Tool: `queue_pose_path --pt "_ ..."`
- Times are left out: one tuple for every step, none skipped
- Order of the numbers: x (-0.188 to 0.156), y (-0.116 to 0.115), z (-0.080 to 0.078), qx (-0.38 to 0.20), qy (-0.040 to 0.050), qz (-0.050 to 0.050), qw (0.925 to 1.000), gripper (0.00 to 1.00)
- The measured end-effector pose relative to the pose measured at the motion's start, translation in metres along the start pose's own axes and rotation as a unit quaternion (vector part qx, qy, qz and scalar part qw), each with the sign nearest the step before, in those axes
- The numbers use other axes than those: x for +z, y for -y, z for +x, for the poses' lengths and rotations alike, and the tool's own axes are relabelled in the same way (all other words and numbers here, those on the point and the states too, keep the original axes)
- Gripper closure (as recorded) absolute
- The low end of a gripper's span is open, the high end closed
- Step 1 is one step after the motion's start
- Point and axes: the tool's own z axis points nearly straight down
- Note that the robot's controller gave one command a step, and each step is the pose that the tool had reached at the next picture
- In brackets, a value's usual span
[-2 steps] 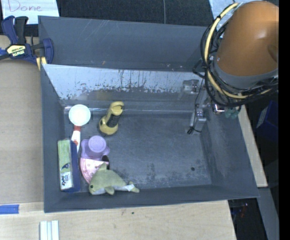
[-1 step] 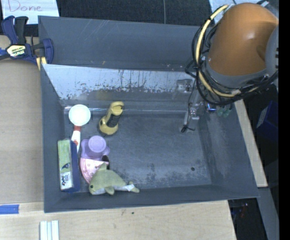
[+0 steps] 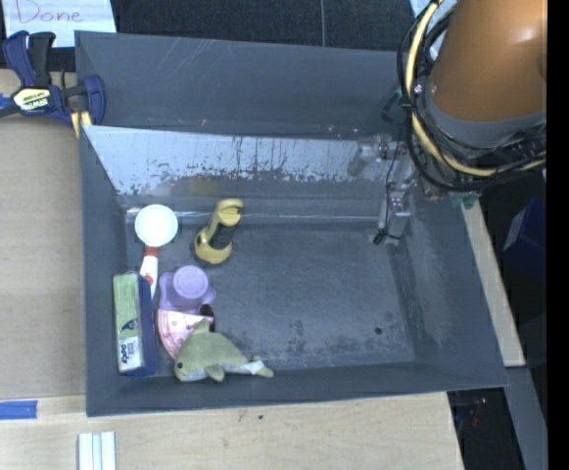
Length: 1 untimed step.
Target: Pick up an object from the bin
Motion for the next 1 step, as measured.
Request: queue_pose_path --pt "-0.0065 -0.0020 -0.0194 0.032 -0.0005 0.000 0.9995 0.00"
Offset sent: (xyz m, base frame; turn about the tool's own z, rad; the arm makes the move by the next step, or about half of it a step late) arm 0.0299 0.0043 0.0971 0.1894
